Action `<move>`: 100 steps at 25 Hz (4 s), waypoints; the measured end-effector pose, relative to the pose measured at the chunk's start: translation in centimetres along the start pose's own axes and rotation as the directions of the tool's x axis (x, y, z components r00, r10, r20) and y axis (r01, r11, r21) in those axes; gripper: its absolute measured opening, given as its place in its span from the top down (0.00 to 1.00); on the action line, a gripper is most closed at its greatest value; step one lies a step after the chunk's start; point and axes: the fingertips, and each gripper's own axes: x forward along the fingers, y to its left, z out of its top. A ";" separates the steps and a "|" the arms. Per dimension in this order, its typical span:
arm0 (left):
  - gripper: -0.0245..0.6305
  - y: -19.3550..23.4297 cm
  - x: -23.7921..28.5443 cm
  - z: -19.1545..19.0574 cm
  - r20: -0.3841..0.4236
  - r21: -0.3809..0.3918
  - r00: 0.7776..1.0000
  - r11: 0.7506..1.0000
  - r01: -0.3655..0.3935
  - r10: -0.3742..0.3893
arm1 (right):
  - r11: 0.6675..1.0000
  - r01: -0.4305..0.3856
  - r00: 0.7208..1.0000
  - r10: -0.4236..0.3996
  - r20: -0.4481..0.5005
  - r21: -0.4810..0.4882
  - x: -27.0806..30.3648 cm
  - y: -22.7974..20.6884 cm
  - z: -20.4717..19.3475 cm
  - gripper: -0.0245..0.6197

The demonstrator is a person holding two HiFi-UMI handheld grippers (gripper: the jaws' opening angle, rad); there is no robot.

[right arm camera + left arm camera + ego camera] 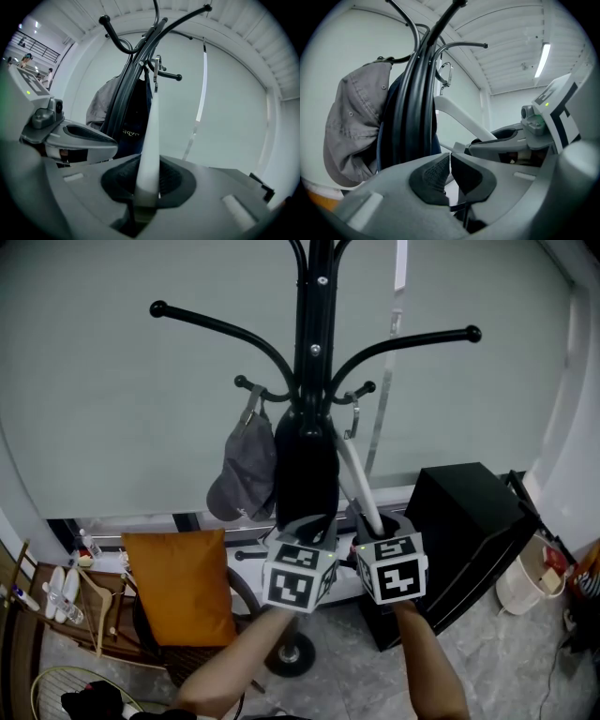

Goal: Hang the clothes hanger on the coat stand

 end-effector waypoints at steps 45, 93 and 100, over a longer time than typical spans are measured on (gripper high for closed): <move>0.94 0.6 -0.2 -2.2 -0.046 -0.003 0.998 0.999 -0.034 0.034 | 0.998 -0.058 0.998 0.057 0.035 0.029 1.9 0.9 -1.1 0.84; 0.94 -8.0 -4.0 -3.0 -0.069 0.018 0.994 0.997 -0.078 0.079 | 0.984 -0.146 0.982 0.132 0.138 0.102 -8.1 0.5 -3.8 0.75; 0.94 -9.5 -5.2 -2.9 -0.060 0.025 0.995 0.996 -0.082 0.083 | 0.984 -0.145 0.979 0.127 0.157 0.108 -10.1 0.6 -4.0 0.75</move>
